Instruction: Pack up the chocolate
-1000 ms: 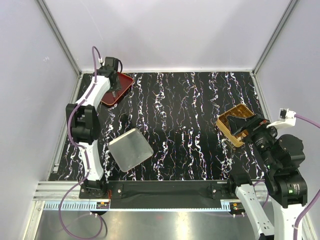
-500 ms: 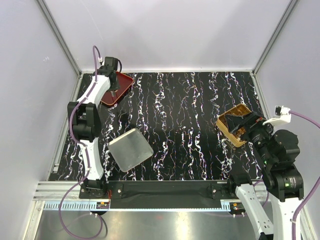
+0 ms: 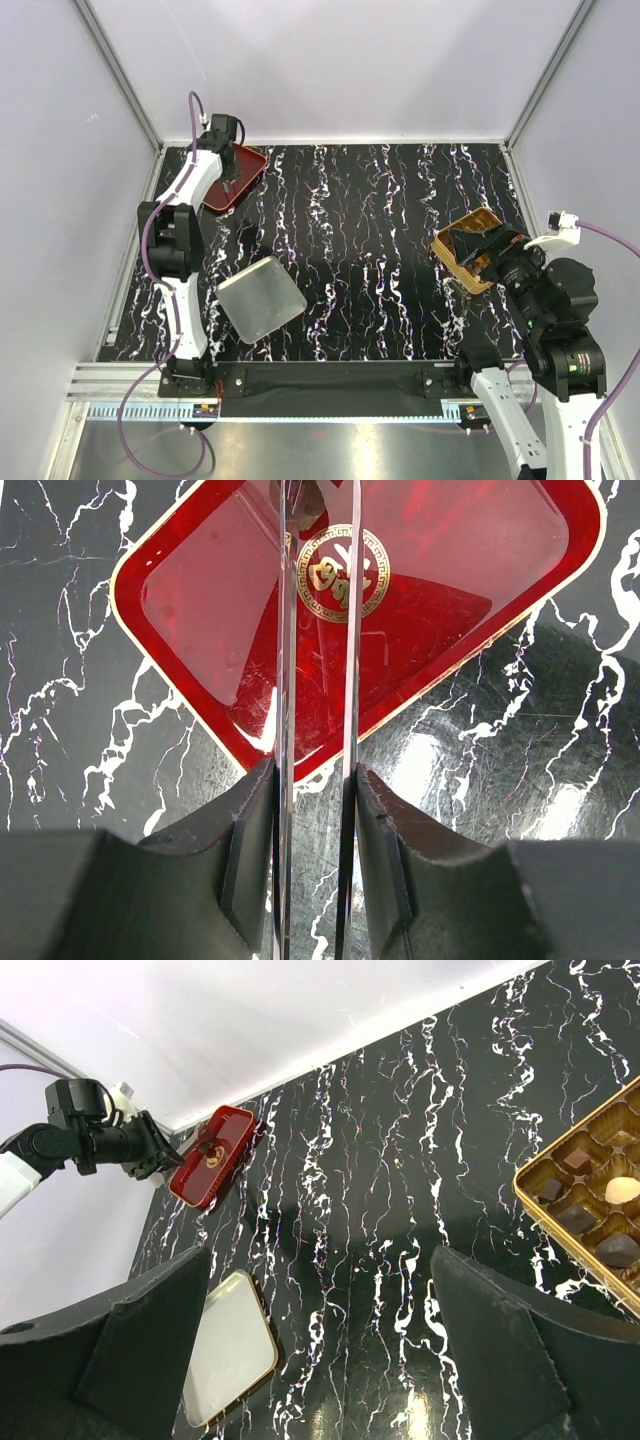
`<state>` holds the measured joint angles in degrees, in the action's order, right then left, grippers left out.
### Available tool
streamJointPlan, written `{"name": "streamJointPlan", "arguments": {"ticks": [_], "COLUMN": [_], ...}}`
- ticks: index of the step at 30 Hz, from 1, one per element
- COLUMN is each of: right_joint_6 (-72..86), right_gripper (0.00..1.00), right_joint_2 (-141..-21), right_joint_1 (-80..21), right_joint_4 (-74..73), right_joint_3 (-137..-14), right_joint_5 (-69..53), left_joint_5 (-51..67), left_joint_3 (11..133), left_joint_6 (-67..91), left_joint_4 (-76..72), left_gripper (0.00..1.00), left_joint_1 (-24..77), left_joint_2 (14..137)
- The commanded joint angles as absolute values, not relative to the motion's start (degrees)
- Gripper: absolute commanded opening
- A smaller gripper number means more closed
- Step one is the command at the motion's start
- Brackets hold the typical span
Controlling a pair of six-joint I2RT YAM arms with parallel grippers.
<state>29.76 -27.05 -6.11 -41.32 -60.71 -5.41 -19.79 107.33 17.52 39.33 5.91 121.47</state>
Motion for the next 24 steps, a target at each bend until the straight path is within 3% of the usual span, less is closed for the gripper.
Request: {"name": "streamJointPlan", "arguments": {"ticks": [1,17,24], "right_joint_6": [28.65,28.48,28.48], "right_gripper": [1.00,1.00,1.00], "right_joint_2": [-27.51,-27.60,-27.51], "right_joint_1": [-6.50,-6.42,-6.42], "right_joint_4": [-38.58,-37.97,-38.14], "right_joint_3": [-60.38,-59.41,-59.59], "right_joint_5": [-4.48,-4.13,-4.04], "left_joint_5": [-21.53,-21.44,-21.80], "left_joint_3": [109.16,112.32,112.06], "left_joint_6": [17.05,16.52,15.91], "left_joint_4": [36.83,38.76,39.20], "left_gripper": [0.38,0.38,0.33], "left_joint_1": [5.45,4.83,4.83], "left_joint_2": [121.90,123.66,122.61]}}
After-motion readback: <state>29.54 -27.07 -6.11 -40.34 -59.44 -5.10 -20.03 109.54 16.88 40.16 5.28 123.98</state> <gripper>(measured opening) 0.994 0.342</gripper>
